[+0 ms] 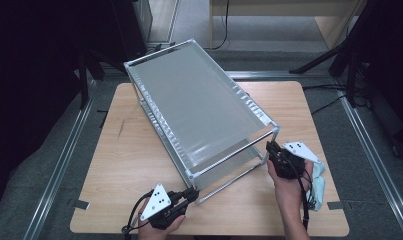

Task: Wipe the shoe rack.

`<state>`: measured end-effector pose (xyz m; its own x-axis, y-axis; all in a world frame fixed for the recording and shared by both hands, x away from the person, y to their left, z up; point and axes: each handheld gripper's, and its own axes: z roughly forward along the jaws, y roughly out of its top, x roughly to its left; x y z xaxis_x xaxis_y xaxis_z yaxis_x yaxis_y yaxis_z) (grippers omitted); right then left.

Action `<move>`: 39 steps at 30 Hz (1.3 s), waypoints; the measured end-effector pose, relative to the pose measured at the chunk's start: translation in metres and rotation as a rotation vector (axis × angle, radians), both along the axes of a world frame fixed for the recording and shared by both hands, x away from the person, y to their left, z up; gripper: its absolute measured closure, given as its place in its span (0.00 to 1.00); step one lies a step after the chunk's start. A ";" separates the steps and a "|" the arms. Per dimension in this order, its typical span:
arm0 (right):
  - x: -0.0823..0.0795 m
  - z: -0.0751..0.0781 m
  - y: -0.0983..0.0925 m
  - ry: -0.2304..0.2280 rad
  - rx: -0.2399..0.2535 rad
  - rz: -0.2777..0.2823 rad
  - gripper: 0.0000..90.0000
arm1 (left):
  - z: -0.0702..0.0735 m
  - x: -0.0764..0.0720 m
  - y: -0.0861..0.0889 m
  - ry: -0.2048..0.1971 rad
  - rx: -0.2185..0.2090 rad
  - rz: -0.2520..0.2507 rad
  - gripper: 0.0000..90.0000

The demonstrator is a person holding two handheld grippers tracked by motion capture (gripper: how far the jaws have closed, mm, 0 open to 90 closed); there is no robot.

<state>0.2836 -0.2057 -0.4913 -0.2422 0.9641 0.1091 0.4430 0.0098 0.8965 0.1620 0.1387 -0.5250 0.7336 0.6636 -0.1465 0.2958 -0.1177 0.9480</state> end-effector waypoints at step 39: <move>-0.083 -0.008 0.028 0.016 0.064 0.301 0.12 | 0.013 0.013 0.007 -0.011 -0.030 0.051 0.48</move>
